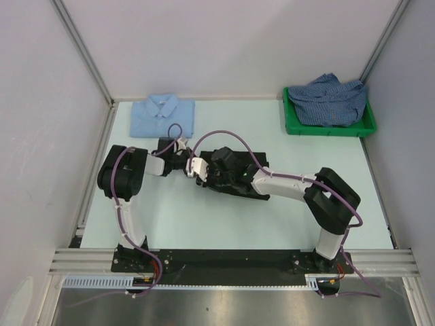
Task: Fold and stack the long sleeve shirts
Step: Neatly place the folded shirt to the corner
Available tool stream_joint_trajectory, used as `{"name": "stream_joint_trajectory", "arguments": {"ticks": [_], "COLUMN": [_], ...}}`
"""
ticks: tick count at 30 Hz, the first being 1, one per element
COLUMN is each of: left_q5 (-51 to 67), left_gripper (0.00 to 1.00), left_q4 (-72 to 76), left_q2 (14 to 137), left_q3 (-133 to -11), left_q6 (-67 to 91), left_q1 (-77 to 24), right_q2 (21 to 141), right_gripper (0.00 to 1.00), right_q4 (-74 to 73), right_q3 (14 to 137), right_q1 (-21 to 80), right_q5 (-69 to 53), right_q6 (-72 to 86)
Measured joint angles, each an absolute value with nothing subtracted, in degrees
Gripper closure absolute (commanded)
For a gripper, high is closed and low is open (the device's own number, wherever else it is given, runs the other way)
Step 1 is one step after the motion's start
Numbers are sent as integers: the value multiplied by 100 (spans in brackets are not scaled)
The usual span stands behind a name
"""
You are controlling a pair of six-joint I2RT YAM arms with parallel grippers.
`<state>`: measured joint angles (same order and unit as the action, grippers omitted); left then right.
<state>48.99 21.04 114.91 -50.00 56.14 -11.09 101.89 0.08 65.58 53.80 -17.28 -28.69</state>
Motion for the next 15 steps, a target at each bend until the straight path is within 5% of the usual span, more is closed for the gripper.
{"name": "stream_joint_trajectory", "arguments": {"ticks": [6,15], "left_q5": [4193,3046], "left_gripper": [100,100], "left_q4": [261,-1315], "left_q2": [11758,12387], "left_q3": [-6829,-9633], "left_q6": [4150,2314], "left_q1": [-1302,-1317], "right_q2": [9832,7937], "right_gripper": [4,0], "right_q4": [-231,-980], "right_q3": [6423,5555], "right_q1": [4932,3778], "right_q5": [-1549,-1503], "right_q6": [-2539,-2578]}}
